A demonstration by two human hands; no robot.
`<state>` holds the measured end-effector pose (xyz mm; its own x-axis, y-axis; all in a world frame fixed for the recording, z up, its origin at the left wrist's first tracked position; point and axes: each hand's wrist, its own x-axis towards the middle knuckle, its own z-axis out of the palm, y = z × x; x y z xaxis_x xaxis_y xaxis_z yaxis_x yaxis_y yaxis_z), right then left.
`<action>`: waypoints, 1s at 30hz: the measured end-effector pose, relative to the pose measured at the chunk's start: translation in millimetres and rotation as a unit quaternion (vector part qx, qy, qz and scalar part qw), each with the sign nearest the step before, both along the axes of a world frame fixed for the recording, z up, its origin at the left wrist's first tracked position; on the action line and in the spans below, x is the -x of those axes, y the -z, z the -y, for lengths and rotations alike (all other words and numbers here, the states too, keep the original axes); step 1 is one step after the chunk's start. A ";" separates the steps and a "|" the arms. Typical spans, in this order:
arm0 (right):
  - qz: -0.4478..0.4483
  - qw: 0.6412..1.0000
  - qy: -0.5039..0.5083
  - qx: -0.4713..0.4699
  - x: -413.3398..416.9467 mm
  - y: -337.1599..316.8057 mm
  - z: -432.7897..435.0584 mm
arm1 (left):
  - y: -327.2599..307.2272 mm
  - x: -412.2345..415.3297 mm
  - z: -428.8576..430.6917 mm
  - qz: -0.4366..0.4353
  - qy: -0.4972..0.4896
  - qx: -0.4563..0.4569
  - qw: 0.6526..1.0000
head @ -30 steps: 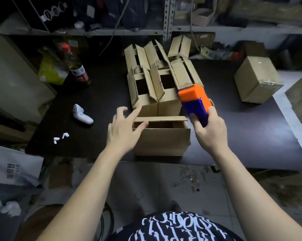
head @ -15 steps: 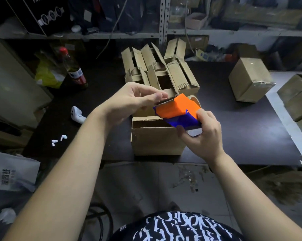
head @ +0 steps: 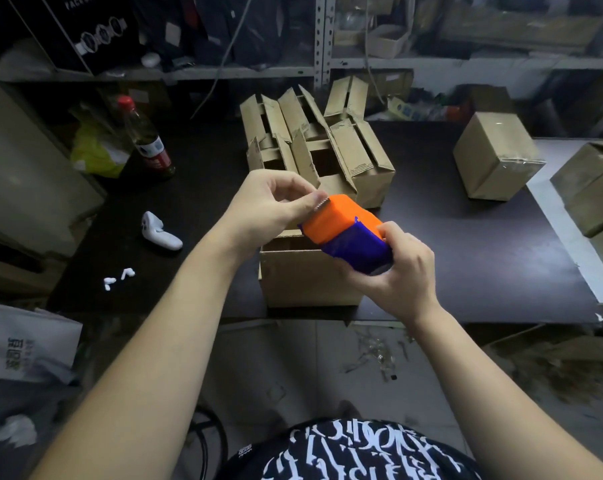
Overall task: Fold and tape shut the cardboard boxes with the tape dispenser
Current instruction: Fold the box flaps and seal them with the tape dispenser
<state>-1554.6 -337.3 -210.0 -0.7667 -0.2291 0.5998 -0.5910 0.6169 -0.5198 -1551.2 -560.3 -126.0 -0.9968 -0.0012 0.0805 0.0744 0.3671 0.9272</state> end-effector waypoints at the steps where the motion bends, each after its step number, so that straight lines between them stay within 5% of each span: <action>1: 0.006 1.000 -0.001 -0.009 0.6 0.3 -0.2 | 2.1 -1.2 -0.5 0.007 -0.010 -0.011 1.000; 8: 0.037 0.997 -0.053 -0.043 7.5 -3.5 3.2 | 9.3 -6.8 -3.8 -0.040 -0.111 0.046 0.992; 13: 0.077 0.997 -0.026 -0.007 6.6 0.8 -12.4 | -0.5 -9.4 38.1 -0.101 -0.224 -0.034 0.969; 30: 0.070 0.994 -0.029 -0.076 30.4 -9.7 -3.5 | 126.0 -39.7 46.1 0.062 -0.106 -0.008 0.992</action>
<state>-1585.1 -333.8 -200.3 -0.8226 -0.3553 0.4439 -0.5569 0.6609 -0.5031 -1511.5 -606.4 -251.9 -0.9762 -0.2126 -0.0439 -0.1175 0.3473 0.9304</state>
